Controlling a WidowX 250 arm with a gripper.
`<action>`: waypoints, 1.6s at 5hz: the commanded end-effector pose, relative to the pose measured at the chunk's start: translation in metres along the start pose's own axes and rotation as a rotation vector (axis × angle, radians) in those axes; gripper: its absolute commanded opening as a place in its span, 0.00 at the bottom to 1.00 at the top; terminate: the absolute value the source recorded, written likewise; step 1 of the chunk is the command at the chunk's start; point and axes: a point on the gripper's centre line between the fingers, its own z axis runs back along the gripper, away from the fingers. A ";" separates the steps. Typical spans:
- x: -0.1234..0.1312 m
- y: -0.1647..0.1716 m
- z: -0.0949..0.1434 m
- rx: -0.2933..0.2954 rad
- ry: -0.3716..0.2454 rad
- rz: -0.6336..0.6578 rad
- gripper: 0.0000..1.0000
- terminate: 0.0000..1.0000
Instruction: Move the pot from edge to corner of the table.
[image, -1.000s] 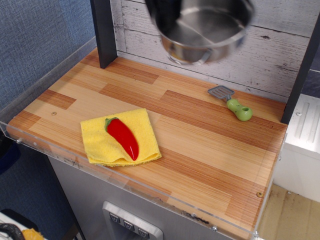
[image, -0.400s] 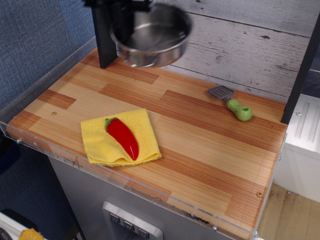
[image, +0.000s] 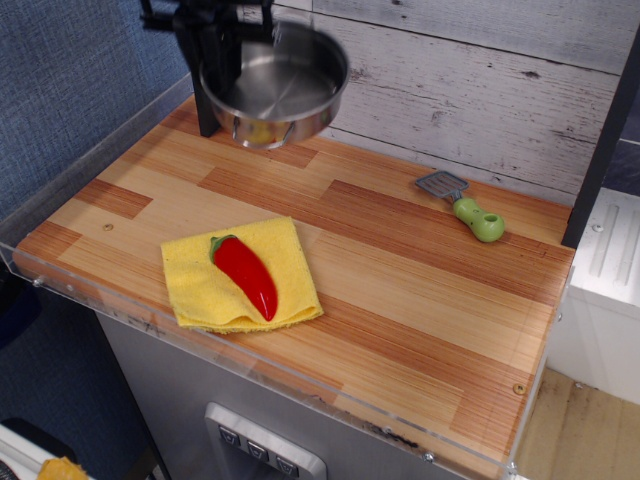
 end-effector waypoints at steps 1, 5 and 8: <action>0.011 0.023 -0.022 0.024 -0.020 0.045 0.00 0.00; 0.015 0.033 -0.089 0.027 0.050 0.041 0.00 0.00; 0.006 0.033 -0.081 0.097 0.044 0.160 1.00 0.00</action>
